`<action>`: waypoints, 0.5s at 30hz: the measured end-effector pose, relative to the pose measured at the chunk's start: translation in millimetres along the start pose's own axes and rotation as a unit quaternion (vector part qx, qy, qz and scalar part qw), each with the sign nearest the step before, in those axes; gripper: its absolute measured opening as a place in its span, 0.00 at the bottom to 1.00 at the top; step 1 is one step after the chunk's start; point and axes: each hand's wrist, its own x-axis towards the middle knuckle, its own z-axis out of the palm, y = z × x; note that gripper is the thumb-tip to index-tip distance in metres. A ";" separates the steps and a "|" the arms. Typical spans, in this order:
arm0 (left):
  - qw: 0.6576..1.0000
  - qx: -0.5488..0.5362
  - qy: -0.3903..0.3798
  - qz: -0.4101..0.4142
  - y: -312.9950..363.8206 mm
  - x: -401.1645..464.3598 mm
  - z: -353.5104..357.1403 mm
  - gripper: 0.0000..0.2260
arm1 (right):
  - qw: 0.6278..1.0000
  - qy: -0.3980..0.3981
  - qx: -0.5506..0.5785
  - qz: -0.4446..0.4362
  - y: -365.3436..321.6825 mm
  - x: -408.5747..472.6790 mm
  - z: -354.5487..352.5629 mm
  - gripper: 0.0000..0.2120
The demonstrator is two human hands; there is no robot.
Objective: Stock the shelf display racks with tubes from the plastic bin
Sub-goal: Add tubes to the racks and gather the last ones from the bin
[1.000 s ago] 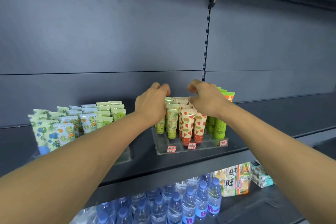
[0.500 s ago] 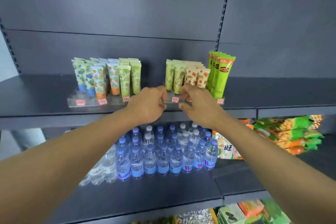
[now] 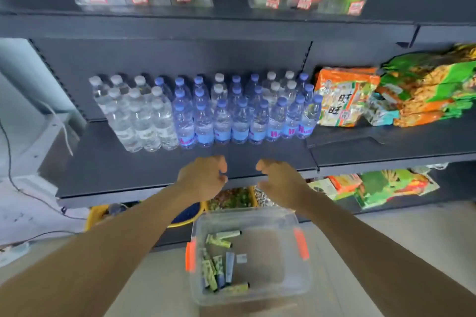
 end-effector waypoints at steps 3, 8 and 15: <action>0.999 0.009 -0.052 -0.015 -30.0 -8.3 52.9 0.08 | 0.998 -0.052 -0.002 0.039 18.3 -12.8 52.2 0.15; 0.988 -0.005 -0.130 -0.084 -72.1 -19.4 138.4 0.16 | 0.988 -0.137 0.011 0.076 57.6 -23.9 134.7 0.17; 0.964 -0.074 -0.168 -0.192 -107.8 -10.6 255.7 0.17 | 0.967 -0.235 0.028 0.095 109.0 -3.2 245.7 0.17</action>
